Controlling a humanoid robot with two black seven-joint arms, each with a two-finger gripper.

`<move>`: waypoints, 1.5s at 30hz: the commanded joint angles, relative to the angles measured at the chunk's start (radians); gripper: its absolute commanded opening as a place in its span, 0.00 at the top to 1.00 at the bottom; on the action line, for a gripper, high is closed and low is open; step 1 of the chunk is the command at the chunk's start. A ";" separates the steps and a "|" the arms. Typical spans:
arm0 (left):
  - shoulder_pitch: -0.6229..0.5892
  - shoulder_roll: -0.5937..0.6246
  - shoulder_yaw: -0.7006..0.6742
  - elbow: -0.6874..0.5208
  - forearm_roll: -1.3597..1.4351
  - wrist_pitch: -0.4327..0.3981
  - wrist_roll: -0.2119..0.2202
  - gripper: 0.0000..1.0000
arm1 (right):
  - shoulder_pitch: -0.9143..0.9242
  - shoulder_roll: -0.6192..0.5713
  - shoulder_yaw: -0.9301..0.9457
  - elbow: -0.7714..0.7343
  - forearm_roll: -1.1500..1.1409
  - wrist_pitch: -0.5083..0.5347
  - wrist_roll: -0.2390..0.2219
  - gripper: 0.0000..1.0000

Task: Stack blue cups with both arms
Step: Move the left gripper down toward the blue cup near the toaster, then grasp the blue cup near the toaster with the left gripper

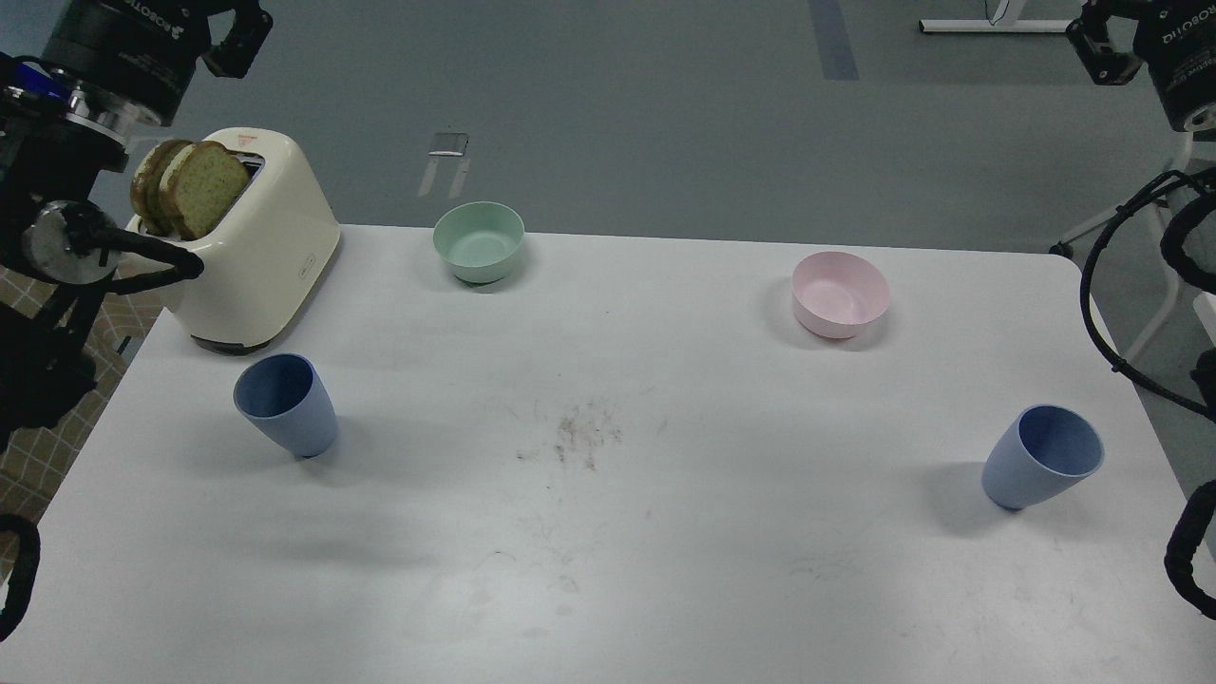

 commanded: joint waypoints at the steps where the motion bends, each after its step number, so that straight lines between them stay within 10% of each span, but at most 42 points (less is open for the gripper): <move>1: 0.000 -0.003 0.008 0.001 0.003 -0.004 -0.007 0.03 | -0.008 -0.004 -0.001 0.000 0.000 0.000 -0.006 0.00; 29: 0.072 0.181 0.158 -0.175 0.243 0.048 -0.007 0.08 | -0.071 -0.033 0.048 0.007 0.001 0.000 0.017 0.00; 40: 0.295 0.451 0.172 -0.467 0.864 0.179 -0.016 0.17 | -0.119 -0.052 0.058 0.010 0.017 0.000 0.035 0.00; 45: 0.405 0.520 0.194 -0.468 1.065 0.354 -0.087 0.22 | -0.119 -0.067 0.058 0.010 0.023 0.000 0.035 0.00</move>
